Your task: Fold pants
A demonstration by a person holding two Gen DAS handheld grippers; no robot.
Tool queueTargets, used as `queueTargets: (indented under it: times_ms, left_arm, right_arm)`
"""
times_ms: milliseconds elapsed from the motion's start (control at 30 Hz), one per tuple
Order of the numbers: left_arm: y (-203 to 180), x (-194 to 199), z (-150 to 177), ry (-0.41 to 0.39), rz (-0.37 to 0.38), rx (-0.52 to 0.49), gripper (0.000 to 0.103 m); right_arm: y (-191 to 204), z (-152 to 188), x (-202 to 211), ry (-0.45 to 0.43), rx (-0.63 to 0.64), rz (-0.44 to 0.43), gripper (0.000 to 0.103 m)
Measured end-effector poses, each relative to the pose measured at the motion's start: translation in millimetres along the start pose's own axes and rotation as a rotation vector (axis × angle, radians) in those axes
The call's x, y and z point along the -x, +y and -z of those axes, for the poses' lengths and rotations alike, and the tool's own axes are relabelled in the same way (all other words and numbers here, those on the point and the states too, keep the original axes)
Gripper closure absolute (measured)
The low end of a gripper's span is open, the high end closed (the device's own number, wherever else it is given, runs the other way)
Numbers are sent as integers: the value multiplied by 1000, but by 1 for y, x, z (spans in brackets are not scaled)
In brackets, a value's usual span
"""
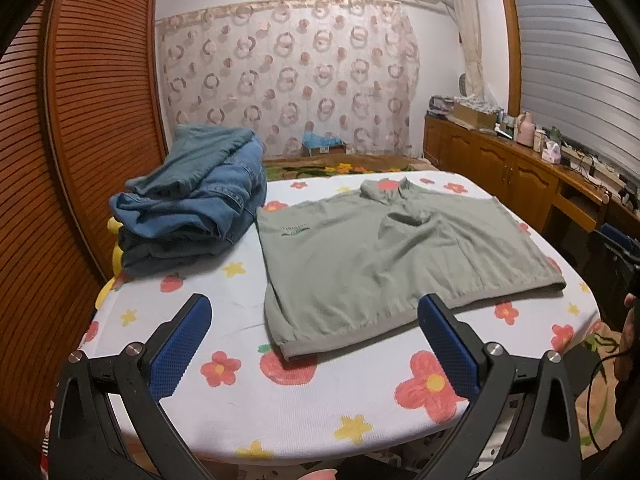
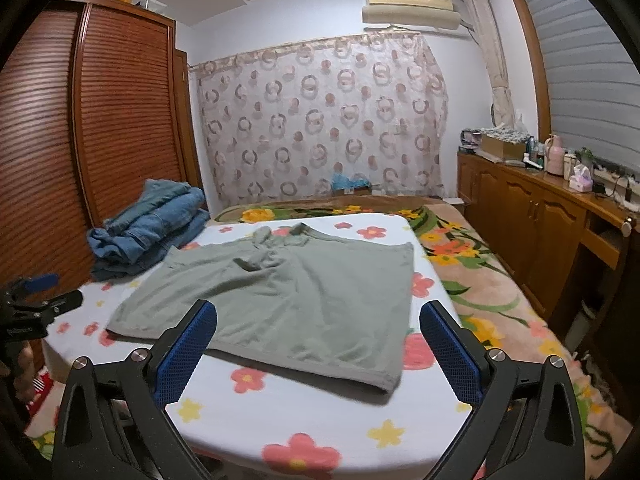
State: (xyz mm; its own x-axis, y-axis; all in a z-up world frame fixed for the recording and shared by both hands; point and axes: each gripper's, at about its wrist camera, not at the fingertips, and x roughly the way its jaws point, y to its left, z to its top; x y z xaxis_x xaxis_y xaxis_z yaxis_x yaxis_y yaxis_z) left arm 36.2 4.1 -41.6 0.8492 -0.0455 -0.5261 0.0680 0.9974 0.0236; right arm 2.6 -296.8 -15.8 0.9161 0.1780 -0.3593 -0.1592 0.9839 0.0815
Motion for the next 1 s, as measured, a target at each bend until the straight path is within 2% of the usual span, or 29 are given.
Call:
queueTargets:
  times_ms: [233,467,533,733,1000]
  left_arm:
    - [5,-27,14,54,10,-23,0]
    - [19,-51,31,131,12,-38,0]
    - [26,-57,35,155,-3,-36,0]
    - [44,-64,43,200,-9,-18,9]
    - [50,-68,46,233,16,-13,23]
  right_arm:
    - [-2,2,-7,35,33,42,15]
    - [7,5,-16,113,74,94,16]
    - [10,2,-16,137,75,78,20]
    - [14,-3,-16,206,63,84,28]
    - [3,-20,-18,233,54,73,34]
